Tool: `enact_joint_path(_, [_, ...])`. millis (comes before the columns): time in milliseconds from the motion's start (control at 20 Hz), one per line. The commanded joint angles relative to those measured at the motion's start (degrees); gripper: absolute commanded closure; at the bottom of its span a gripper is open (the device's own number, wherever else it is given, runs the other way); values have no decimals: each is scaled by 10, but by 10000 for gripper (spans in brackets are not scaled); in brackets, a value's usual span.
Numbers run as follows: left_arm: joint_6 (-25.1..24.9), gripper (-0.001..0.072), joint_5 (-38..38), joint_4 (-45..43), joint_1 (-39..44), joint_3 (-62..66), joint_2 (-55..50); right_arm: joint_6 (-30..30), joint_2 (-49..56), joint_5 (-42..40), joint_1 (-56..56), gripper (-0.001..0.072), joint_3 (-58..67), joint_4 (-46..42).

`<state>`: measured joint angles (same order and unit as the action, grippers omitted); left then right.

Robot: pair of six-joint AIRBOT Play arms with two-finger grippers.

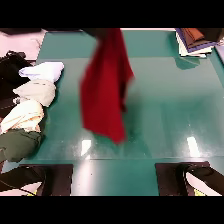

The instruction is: Fold the shirts.

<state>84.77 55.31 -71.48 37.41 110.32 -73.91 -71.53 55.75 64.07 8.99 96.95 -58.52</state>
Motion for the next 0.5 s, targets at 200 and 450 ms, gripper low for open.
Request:
enact_joint_path(200, [47, 66, 9, -4, -44, -47, -64, 0, 0, 50, -2, 694, 4, 0])
enact_joint_path(450, [67, 66, 87, 14, -156, -123, -105, 0, 0, 51, -2, 694, 4, 1])
